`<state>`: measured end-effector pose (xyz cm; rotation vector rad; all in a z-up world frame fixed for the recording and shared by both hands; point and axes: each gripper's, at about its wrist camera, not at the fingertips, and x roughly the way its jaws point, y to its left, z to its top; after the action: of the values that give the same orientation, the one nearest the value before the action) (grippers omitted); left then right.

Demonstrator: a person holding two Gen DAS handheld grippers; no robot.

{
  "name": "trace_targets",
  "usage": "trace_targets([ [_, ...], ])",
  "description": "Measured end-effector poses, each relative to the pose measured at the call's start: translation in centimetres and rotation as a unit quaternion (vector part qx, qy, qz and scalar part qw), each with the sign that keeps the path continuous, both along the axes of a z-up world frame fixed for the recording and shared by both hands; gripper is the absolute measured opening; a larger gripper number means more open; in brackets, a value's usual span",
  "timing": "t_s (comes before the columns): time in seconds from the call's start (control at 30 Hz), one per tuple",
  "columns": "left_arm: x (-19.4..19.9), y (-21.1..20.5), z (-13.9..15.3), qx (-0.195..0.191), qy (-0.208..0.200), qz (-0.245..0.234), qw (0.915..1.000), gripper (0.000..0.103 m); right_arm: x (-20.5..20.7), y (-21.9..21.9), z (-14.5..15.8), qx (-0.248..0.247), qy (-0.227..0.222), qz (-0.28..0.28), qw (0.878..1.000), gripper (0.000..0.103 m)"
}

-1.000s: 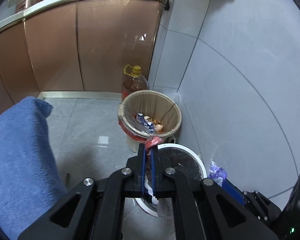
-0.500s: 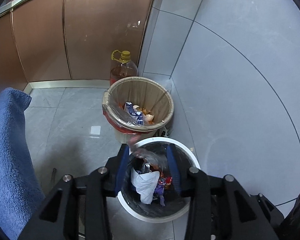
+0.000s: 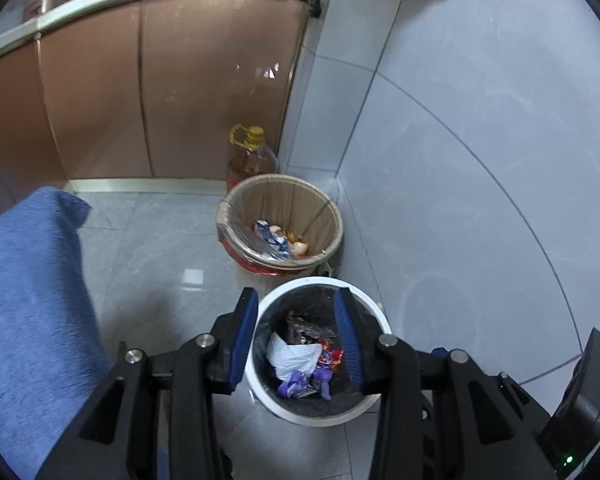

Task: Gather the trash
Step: 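Open both tools over the black-lined bin to drop the items, then move both tools back over the blue towel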

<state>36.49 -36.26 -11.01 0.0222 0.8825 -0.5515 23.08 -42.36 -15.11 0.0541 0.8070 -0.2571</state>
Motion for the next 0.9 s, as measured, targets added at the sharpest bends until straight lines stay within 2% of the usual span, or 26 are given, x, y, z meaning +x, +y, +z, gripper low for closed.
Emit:
trace_targets([
  [0.3, -3.1, 5.5, 3.0, -0.004, -0.033, 0.032, 0.9989, 0.038, -2.5, 3.1, 2.6, -0.004, -0.023, 0.012, 1.0, 0.042],
  [0.6, -6.6, 11.5, 4.4, -0.003, -0.05, 0.062, 0.9968, 0.038, -5.2, 5.5, 5.1, -0.014, -0.043, 0.019, 0.999, 0.046],
  [0.7, -7.9, 13.5, 5.0, 0.0, -0.061, 0.071, 0.9956, 0.047, -6.1, 6.1, 5.6, -0.017, -0.046, 0.02, 0.999, 0.047],
  [0.9, -10.1, 17.5, 6.4, -0.004, -0.09, 0.092, 0.9918, 0.047, -7.8, 7.4, 6.3, -0.022, -0.056, 0.021, 0.998, 0.051],
])
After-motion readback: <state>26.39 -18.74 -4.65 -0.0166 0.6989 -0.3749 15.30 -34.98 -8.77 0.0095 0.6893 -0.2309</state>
